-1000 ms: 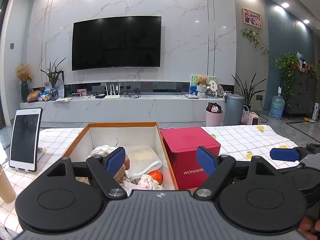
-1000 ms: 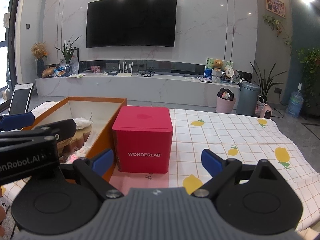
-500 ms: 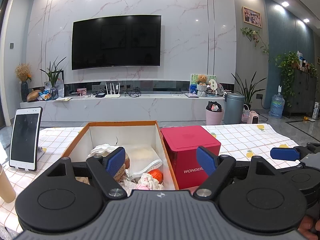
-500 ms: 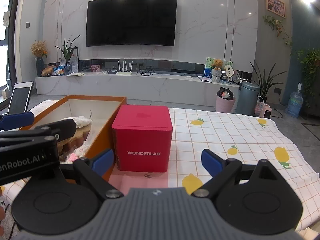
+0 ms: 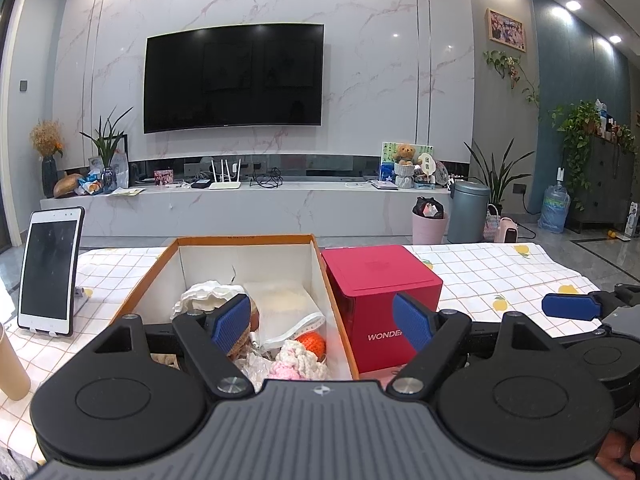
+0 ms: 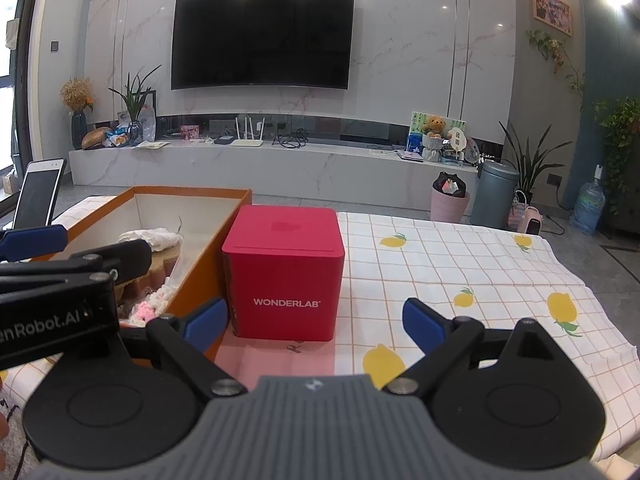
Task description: Organize soft objects
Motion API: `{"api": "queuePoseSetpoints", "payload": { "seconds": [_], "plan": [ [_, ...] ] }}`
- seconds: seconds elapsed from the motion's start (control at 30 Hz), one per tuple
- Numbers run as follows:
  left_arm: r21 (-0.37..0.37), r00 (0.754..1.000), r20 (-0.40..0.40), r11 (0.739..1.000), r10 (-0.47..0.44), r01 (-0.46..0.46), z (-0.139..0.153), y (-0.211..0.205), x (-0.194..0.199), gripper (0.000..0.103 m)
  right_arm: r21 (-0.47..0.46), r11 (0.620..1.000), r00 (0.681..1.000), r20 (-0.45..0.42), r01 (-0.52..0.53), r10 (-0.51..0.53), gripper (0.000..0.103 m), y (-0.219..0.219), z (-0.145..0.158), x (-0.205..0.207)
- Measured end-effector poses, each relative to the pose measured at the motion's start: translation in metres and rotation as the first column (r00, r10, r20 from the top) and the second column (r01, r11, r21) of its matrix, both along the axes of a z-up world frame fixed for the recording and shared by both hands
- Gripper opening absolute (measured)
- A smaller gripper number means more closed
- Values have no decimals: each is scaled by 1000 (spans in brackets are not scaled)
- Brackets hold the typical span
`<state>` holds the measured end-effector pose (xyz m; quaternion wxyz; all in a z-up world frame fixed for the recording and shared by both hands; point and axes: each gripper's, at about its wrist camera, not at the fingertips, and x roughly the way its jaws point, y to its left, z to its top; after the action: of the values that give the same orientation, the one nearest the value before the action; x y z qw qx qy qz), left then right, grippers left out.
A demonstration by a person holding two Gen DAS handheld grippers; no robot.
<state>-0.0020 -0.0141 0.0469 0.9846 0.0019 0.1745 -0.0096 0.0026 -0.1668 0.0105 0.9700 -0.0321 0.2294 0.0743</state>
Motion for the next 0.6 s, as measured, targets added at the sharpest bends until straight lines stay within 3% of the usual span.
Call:
{"api": "queuePoseSetpoints", "payload": {
  "seconds": [0.6],
  "plan": [
    [4, 1000, 1, 1000, 6, -6, -4, 1, -2, 95, -1, 1000, 1000, -7, -1, 1, 93, -1, -1, 2]
  ]
}}
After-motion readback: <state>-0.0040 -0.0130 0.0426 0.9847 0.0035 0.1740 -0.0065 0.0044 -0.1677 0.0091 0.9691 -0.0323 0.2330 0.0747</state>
